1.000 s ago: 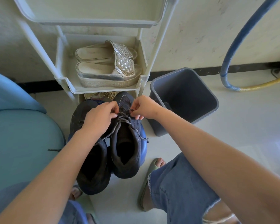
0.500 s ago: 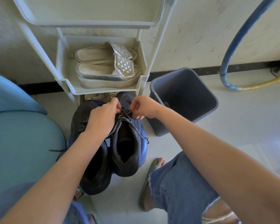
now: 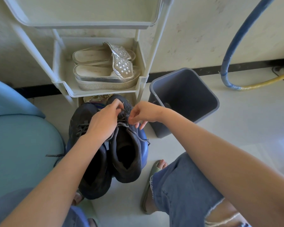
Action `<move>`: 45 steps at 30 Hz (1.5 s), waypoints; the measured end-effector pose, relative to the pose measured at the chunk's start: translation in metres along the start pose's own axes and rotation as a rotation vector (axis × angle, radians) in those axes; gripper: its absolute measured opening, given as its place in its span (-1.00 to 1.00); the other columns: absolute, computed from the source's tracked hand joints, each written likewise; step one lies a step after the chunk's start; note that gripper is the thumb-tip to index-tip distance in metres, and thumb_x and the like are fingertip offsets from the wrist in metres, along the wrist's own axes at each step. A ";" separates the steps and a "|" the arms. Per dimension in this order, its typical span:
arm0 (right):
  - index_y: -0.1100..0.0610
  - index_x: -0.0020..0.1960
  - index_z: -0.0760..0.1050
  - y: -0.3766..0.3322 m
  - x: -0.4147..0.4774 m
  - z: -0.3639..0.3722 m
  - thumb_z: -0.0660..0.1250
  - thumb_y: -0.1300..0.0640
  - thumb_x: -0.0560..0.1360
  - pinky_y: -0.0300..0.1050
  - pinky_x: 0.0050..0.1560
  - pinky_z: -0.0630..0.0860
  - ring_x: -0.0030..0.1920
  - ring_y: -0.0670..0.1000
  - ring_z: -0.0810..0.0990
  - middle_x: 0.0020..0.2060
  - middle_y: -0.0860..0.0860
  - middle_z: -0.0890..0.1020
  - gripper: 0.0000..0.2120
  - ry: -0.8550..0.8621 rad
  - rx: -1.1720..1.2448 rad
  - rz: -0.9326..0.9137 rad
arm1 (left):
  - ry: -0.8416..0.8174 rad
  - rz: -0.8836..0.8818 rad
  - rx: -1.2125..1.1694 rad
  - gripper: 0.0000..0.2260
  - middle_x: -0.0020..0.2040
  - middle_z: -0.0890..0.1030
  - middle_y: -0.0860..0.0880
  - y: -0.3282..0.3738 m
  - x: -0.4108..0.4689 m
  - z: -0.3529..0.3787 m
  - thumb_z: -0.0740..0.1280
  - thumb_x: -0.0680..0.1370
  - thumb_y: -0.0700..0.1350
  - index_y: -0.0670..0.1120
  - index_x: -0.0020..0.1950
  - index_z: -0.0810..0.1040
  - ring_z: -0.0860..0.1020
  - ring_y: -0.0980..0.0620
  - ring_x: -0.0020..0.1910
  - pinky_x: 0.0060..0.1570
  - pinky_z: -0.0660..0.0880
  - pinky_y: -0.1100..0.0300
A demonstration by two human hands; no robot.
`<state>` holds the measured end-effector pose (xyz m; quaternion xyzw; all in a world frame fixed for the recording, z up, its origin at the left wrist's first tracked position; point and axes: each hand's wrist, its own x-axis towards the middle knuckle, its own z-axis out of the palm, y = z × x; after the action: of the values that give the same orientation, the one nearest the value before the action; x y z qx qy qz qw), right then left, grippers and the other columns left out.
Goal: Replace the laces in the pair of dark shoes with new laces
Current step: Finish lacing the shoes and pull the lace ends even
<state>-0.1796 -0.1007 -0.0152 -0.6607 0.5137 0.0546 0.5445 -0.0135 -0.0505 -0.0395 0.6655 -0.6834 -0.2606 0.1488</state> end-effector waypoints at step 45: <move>0.23 -0.26 0.46 -0.015 -0.008 0.007 0.27 0.24 0.55 -0.30 -0.47 0.45 -0.49 -0.08 0.35 -0.37 0.06 0.49 -0.79 -0.069 0.226 0.363 | -0.117 -0.103 0.031 -0.88 0.01 0.66 0.05 -0.004 -0.002 -0.020 0.32 0.56 -0.09 0.04 0.06 0.61 0.42 0.04 -0.33 0.00 0.51 0.07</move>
<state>-0.1689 -0.0919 -0.0033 -0.4900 0.6080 0.1166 0.6137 0.0005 -0.0521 -0.0250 0.6856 -0.6599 -0.2955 0.0848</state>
